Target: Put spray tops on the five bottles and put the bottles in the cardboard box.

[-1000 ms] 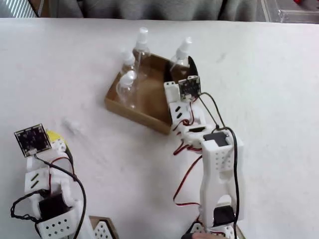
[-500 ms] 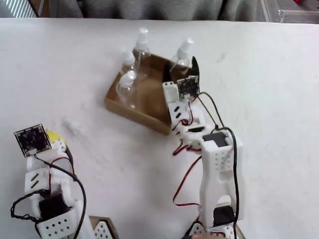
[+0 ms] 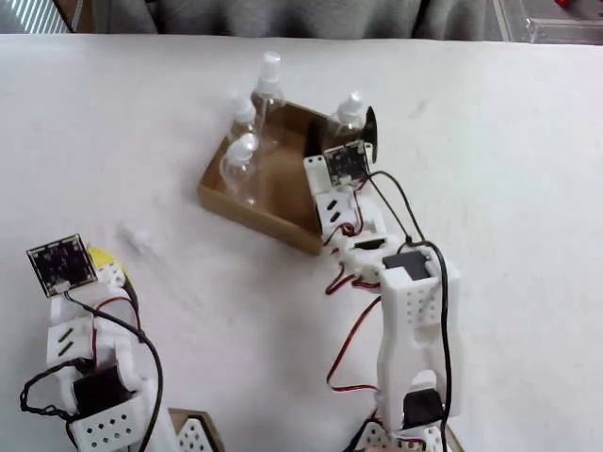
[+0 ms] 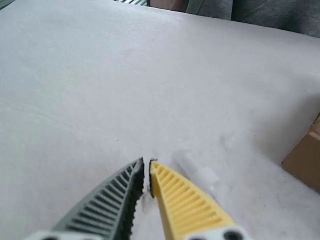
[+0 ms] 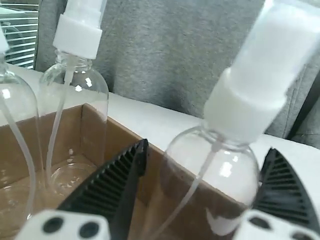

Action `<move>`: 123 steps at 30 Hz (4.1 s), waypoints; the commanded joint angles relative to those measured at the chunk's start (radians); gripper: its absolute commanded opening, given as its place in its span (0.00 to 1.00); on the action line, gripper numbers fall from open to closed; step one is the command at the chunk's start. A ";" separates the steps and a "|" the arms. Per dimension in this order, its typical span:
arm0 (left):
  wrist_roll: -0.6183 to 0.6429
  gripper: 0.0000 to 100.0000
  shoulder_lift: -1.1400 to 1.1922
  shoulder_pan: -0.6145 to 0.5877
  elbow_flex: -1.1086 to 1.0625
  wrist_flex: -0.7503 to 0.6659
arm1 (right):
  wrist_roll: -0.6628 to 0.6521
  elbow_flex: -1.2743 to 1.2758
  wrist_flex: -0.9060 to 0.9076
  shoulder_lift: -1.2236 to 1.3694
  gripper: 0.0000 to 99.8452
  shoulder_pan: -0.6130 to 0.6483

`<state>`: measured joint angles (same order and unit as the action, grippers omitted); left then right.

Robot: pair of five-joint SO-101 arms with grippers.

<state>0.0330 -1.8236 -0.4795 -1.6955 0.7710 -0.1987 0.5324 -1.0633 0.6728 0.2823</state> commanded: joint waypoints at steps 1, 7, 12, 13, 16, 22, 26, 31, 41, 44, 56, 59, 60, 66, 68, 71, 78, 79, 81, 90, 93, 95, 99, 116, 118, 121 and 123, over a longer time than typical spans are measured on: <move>0.006 0.03 -0.010 -0.007 0.003 -0.028 | -0.009 0.008 0.007 -0.031 0.31 0.007; 0.006 0.03 -0.010 -0.007 0.003 -0.028 | 0.046 0.028 0.015 -0.082 0.31 -0.007; 0.006 0.03 -0.010 -0.007 0.003 -0.028 | 0.051 0.048 0.015 -0.107 0.31 -0.010; 0.006 0.03 -0.010 -0.007 0.003 -0.028 | 0.051 0.048 0.015 -0.108 0.31 -0.010; 0.006 0.03 -0.010 -0.007 0.003 -0.028 | 0.054 0.051 0.008 -0.114 0.31 -0.010; 0.006 0.03 -0.010 -0.007 0.003 -0.028 | 0.132 0.071 0.015 -0.182 0.31 -0.021; 0.006 0.03 -0.010 -0.005 0.003 -0.028 | 0.164 0.137 0.015 -0.272 0.31 -0.030; 0.006 0.03 -0.010 -0.005 0.003 -0.028 | 0.164 0.244 0.015 -0.406 0.31 -0.021; 0.006 0.03 -0.010 -0.005 0.003 -0.028 | 0.166 0.382 0.159 -0.688 0.31 0.025; 0.006 0.03 -0.010 -0.005 0.003 -0.028 | 0.166 0.446 0.189 -0.808 0.31 0.007; 0.006 0.03 -0.010 -0.005 0.003 -0.028 | 0.158 0.723 0.748 -1.475 0.25 -0.094; 0.006 0.03 -0.010 -0.005 0.003 -0.028 | 0.157 0.732 0.995 -1.669 0.12 -0.160; 0.006 0.03 -0.010 -0.005 0.003 -0.028 | 0.157 0.732 1.076 -1.730 0.07 -0.180; 0.006 0.03 -0.010 -0.005 0.003 -0.025 | 0.083 0.732 1.483 -2.018 0.08 -0.283; 0.005 0.03 -0.010 -0.005 0.003 -0.021 | -0.020 0.732 1.609 -2.083 0.09 -0.315; -0.018 0.03 -0.010 -0.005 0.003 -0.020 | -0.173 0.730 1.796 -2.157 0.07 -0.381; -0.055 0.03 -0.010 -0.004 0.003 -0.003 | -0.324 0.732 1.994 -2.193 0.02 -0.527; -0.055 0.03 -0.010 -0.004 0.003 0.002 | -0.316 0.729 2.025 -2.184 0.03 -0.527; -0.055 0.03 -0.010 -0.004 0.003 0.002 | -0.302 0.718 2.080 -2.158 0.02 -0.503; -0.103 0.03 -0.010 0.065 0.003 0.044 | -0.272 0.539 2.262 -1.876 0.03 -0.467; -0.170 0.03 -0.010 0.108 0.003 0.069 | -0.275 0.457 2.304 -1.782 0.03 -0.463; -0.178 0.03 -0.010 0.116 0.003 0.072 | -0.269 0.425 2.308 -1.736 0.03 -0.469; -0.183 0.03 -0.010 0.116 0.003 0.072 | -0.276 0.414 2.270 -1.656 0.03 -0.470; -0.184 0.03 -0.010 0.116 0.003 0.064 | -0.253 0.282 2.072 -1.106 0.21 -0.406; -0.184 0.03 -0.010 0.116 0.003 0.064 | -0.253 0.253 2.077 -1.049 0.22 -0.406; -0.184 0.03 -0.010 0.116 0.003 0.063 | -0.252 0.235 2.072 -0.992 0.22 -0.406; -0.184 0.03 -0.010 0.116 0.003 0.063 | -0.252 0.235 2.072 -0.975 0.22 -0.400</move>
<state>-0.1404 -1.8236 -0.3751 -1.6955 0.8416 -0.4595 0.8132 1.0249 -0.3122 -0.1335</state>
